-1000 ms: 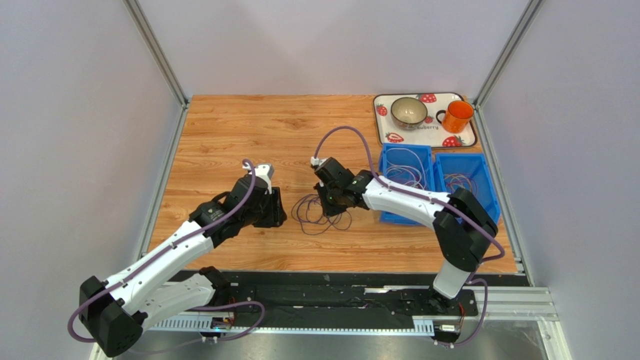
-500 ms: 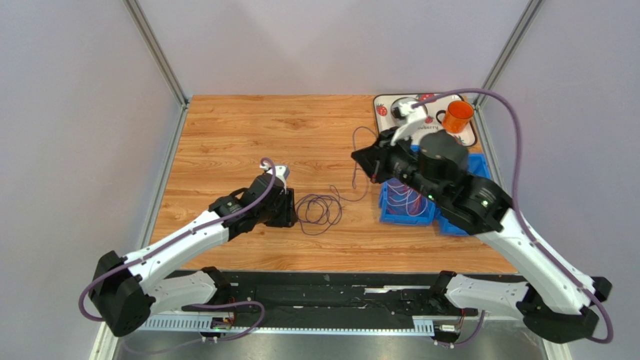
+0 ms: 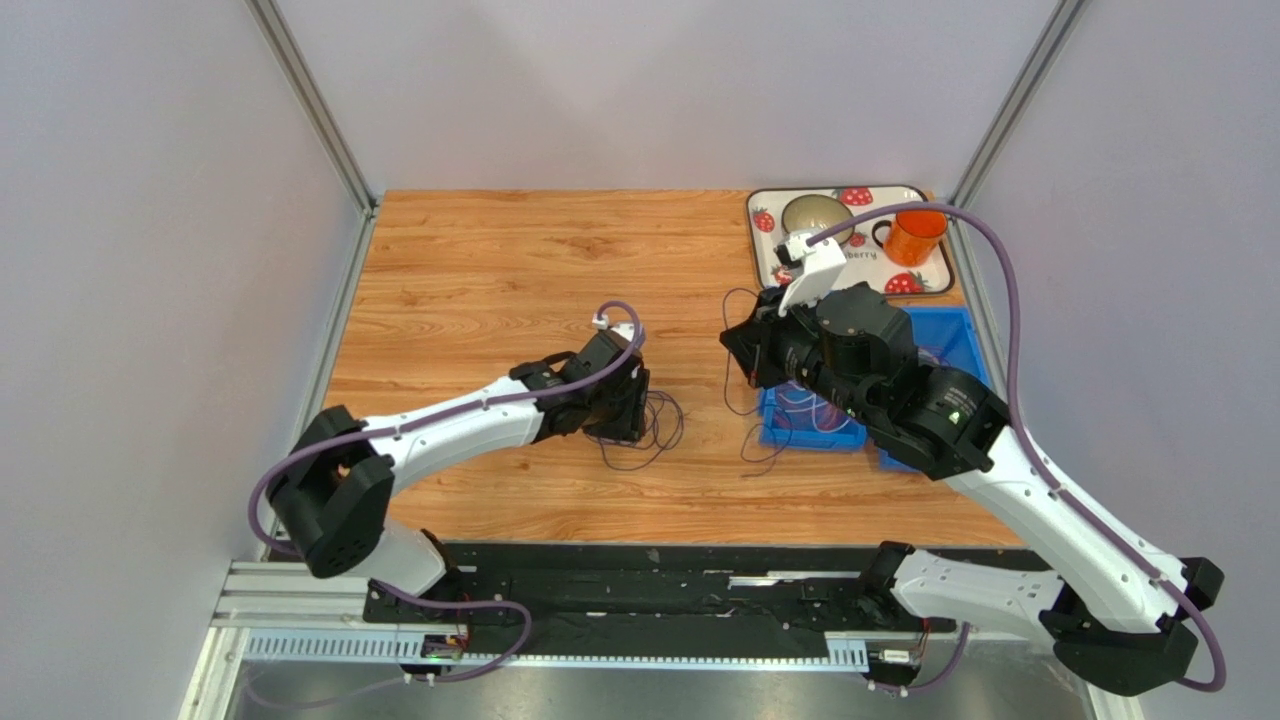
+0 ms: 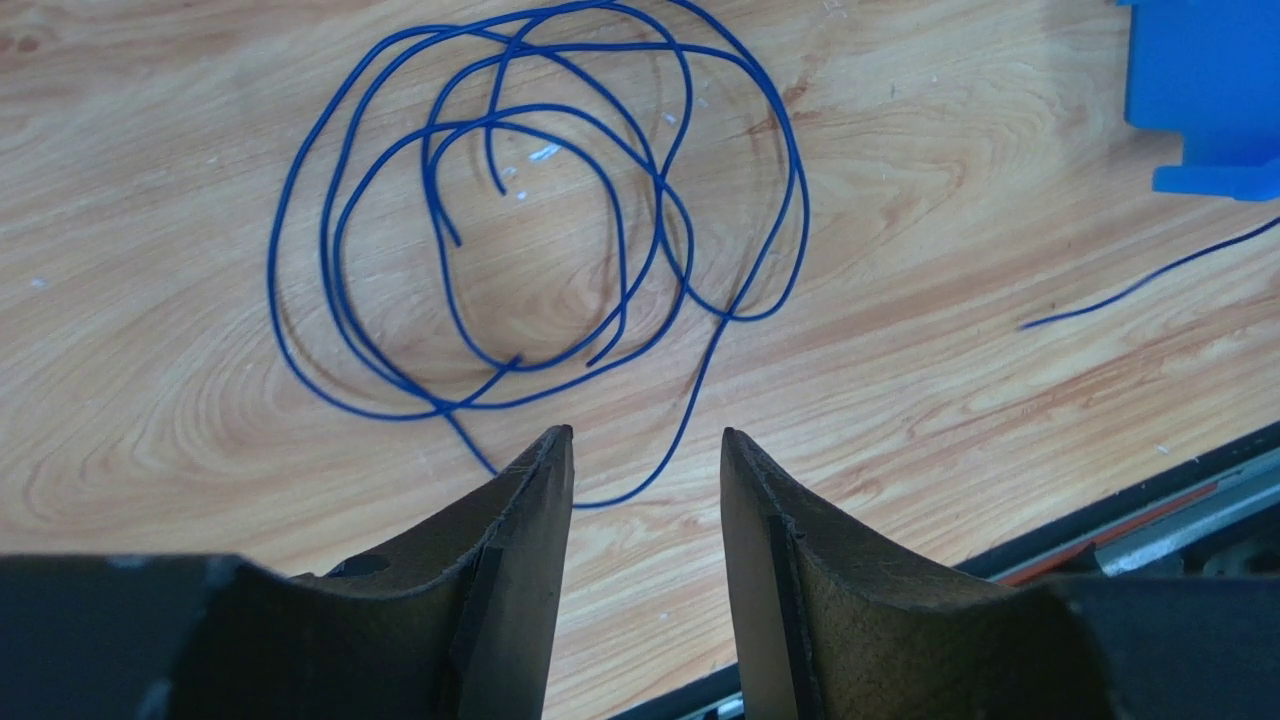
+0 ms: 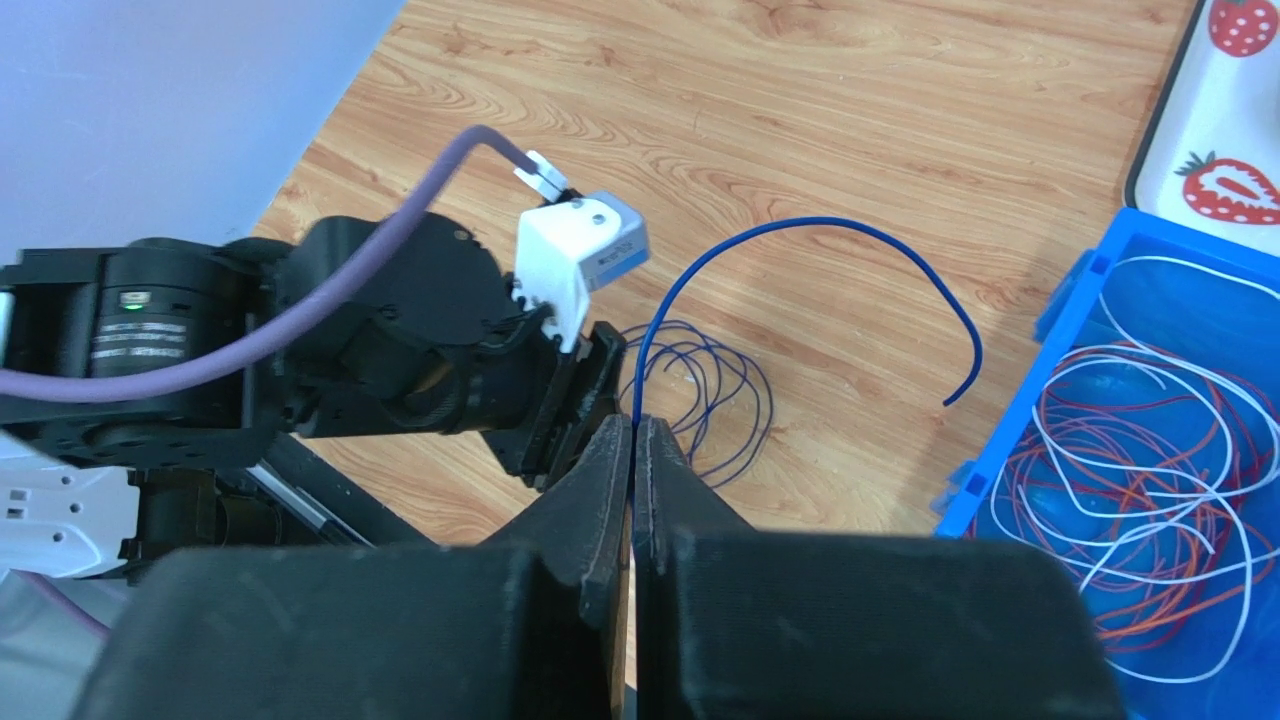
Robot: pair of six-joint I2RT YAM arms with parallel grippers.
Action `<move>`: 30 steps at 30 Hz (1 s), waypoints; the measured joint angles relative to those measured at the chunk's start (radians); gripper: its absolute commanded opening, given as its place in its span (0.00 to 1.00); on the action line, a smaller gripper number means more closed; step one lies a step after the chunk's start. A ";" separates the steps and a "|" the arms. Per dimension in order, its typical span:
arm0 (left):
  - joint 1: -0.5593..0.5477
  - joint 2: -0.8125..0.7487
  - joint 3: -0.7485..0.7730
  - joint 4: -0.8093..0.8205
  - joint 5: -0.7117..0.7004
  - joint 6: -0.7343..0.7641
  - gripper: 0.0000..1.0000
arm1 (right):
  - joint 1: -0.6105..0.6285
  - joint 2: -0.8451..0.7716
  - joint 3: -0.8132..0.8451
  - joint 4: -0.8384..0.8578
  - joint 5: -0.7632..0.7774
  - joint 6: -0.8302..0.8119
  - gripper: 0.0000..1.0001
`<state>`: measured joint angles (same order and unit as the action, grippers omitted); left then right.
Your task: Untangle the cables
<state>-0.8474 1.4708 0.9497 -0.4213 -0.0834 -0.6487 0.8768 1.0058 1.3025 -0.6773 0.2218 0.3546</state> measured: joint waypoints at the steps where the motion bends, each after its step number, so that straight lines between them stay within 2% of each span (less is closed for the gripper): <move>1: -0.003 0.024 0.014 0.004 0.000 0.000 0.49 | 0.000 -0.007 0.000 -0.006 0.005 0.000 0.00; 7: -0.015 0.123 0.063 0.024 -0.009 0.006 0.48 | 0.000 -0.059 0.027 -0.042 0.050 -0.010 0.00; 20: -0.016 0.190 0.060 0.073 -0.031 0.024 0.44 | 0.000 -0.064 0.263 -0.073 0.203 -0.120 0.00; 30: -0.016 0.190 -0.022 0.144 -0.042 0.053 0.43 | 0.000 -0.065 0.409 -0.042 0.544 -0.357 0.00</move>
<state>-0.8635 1.6611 0.9276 -0.2775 -0.1253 -0.5957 0.8768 0.9409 1.7119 -0.7189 0.7658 -0.0029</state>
